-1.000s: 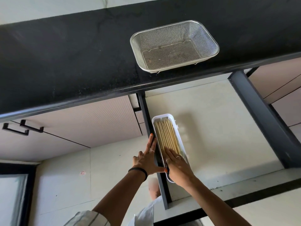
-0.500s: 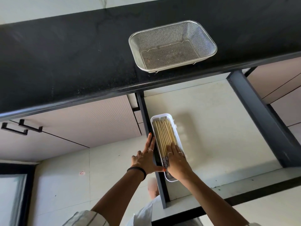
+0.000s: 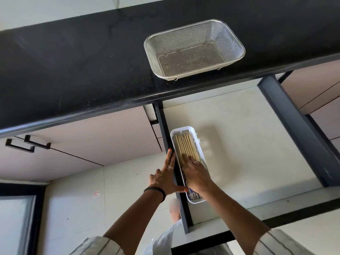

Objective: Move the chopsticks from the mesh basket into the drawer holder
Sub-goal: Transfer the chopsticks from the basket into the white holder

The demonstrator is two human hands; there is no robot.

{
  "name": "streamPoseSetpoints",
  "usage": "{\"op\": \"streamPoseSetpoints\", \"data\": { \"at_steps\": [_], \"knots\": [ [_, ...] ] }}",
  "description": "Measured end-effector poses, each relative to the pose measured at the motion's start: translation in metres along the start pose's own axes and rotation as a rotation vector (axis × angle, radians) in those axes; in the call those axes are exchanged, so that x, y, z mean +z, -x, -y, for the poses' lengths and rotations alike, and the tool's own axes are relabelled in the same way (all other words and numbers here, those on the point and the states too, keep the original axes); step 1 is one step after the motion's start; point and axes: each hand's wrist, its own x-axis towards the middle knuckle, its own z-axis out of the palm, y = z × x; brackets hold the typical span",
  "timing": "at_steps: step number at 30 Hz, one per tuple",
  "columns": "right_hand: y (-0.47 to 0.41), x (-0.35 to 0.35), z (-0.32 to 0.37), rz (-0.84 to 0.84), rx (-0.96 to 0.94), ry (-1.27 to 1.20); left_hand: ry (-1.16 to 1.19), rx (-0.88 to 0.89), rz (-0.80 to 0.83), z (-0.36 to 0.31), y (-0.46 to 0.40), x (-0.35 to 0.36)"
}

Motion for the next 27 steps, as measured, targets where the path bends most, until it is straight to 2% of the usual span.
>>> {"op": "streamPoseSetpoints", "data": {
  "at_steps": [5, 8, 15, 19, 23, 27],
  "knots": [
    [0.008, 0.003, -0.006, -0.027, -0.067, 0.013, 0.007, 0.003, 0.008, 0.000, -0.001, 0.001],
    [0.009, 0.004, -0.006, 0.019, -0.061, -0.025, 0.011, 0.009, 0.006, 0.000, -0.001, 0.000],
    [-0.009, 0.001, -0.003, 0.120, 0.057, -0.283, 0.000, 0.014, 0.006, -0.001, -0.001, -0.001],
    [-0.004, 0.002, -0.003, -0.024, 0.052, -0.417, -0.005, 0.008, 0.009, -0.001, -0.001, 0.000],
    [0.007, 0.010, -0.001, -0.138, 0.235, -0.387, -0.007, 0.007, 0.007, 0.000, -0.001, -0.001],
    [0.012, 0.016, 0.004, -0.033, 0.302, -0.344, -0.014, 0.010, -0.002, -0.001, -0.001, -0.002]
  ]
}}
